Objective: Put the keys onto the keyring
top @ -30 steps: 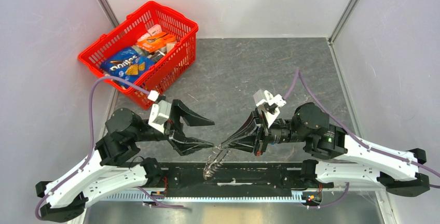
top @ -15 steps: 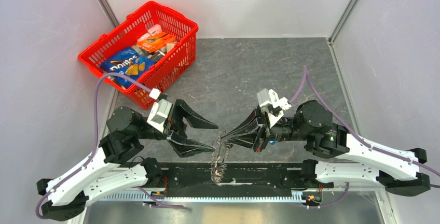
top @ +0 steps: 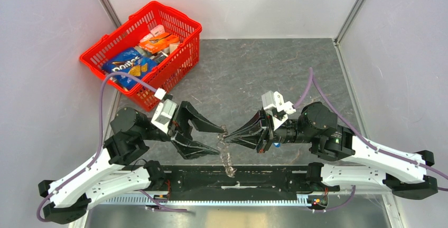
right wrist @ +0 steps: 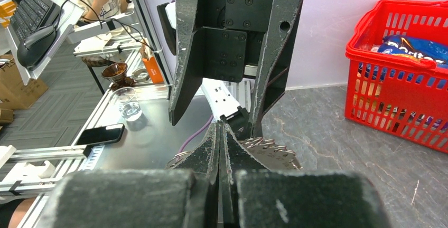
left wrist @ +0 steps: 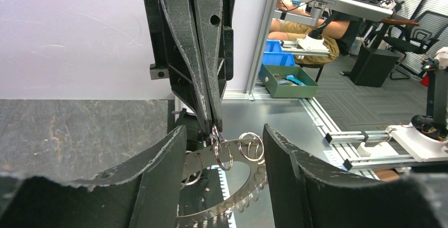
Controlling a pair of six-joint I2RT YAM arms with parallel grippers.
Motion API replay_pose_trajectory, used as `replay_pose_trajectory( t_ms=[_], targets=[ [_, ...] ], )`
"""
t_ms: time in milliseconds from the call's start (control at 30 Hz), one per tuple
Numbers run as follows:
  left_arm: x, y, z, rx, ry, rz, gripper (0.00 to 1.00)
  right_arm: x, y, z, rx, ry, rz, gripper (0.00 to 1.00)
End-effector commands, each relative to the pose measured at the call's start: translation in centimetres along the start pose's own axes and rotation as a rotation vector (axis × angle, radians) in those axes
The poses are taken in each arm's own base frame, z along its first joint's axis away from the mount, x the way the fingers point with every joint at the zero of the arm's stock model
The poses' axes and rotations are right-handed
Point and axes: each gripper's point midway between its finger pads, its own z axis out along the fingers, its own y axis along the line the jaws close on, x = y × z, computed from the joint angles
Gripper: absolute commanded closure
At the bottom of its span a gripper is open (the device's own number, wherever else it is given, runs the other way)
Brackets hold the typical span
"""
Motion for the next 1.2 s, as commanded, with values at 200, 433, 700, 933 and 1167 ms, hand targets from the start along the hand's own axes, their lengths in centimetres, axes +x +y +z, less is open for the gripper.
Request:
replay_pose_trajectory(
  t_ms=[200, 433, 700, 933, 1167],
  targets=[
    [0.1, 0.1, 0.4, 0.004, 0.015, -0.029, 0.58, -5.4, 0.5, -0.7, 0.008, -0.158, -0.091, 1.0],
    [0.1, 0.3, 0.2, -0.011, 0.014, -0.021, 0.65, -5.6, 0.6, -1.0, 0.011, -0.163, -0.105, 1.0],
    [0.4, 0.6, 0.4, -0.017, 0.025, -0.03, 0.98, -5.5, 0.6, -1.4, 0.012, -0.169, -0.111, 1.0],
    [0.2, 0.5, 0.4, -0.009, 0.03, -0.021, 0.98, -5.1, 0.7, -1.5, 0.008, -0.14, -0.105, 1.0],
    [1.7, 0.6, 0.3, -0.023, 0.16, -0.078, 0.98, -2.9, 0.3, -1.9, 0.045, 0.046, -0.049, 0.74]
  ],
)
